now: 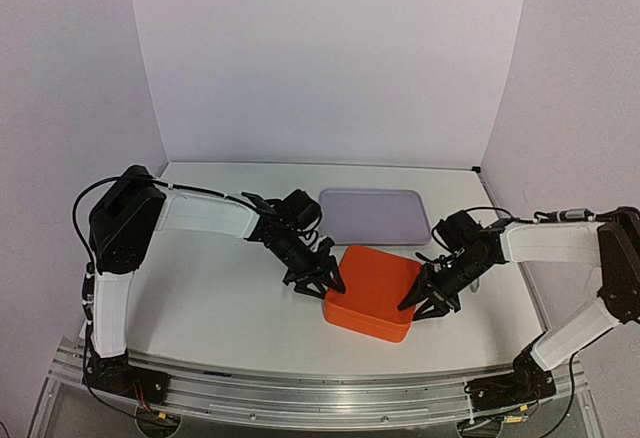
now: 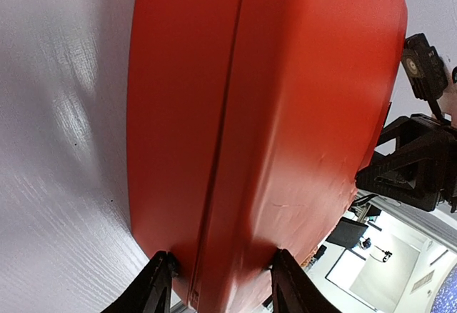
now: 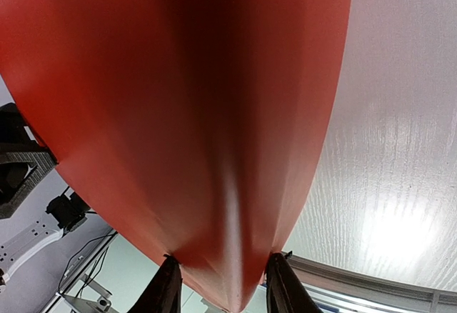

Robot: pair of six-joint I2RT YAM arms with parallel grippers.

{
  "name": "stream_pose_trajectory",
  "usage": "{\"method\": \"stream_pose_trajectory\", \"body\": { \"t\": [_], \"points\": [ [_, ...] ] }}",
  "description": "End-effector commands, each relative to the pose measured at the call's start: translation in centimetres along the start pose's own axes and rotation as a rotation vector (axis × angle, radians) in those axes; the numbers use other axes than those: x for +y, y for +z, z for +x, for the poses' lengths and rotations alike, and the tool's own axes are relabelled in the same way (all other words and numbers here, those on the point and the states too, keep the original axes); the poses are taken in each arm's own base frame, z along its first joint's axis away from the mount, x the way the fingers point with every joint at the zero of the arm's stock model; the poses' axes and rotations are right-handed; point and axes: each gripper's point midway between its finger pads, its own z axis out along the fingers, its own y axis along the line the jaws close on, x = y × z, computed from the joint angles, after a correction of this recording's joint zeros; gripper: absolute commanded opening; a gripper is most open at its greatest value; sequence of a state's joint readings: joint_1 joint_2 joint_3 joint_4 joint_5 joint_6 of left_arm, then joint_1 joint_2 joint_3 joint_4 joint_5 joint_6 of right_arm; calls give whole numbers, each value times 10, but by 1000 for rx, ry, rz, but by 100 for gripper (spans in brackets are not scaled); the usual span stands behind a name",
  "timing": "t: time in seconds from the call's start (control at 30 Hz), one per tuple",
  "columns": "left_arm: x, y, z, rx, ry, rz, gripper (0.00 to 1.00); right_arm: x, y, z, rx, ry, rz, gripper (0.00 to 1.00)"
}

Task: Pack the cookies

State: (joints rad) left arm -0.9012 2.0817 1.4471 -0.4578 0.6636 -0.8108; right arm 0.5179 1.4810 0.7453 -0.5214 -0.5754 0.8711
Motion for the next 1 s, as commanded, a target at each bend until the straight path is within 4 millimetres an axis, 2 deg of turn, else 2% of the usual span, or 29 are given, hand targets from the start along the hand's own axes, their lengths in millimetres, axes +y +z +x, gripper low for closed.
{"method": "stream_pose_trajectory", "body": {
  "t": [0.0,0.13,0.2,0.33,0.53,0.7,0.9,0.97],
  "points": [
    [43,26,25,42,-57,-128,44,-49,28,-1,-16,91,165,32],
    [50,34,36,76,-77,-126,40,-58,33,1,-18,100,183,31],
    [59,40,42,91,-93,-135,39,-64,35,1,-26,101,195,29],
    [79,52,52,119,-141,-147,25,-81,40,-2,-53,109,248,27],
    [108,61,59,122,-188,-209,21,-101,47,-3,-58,132,309,24],
    [140,64,67,137,-232,-319,12,-109,49,-5,-61,161,346,24],
    [173,70,83,178,-263,-386,11,-112,52,-6,-54,188,367,24],
    [186,76,91,204,-276,-398,6,-113,51,-7,-58,192,374,24]
  ]
}}
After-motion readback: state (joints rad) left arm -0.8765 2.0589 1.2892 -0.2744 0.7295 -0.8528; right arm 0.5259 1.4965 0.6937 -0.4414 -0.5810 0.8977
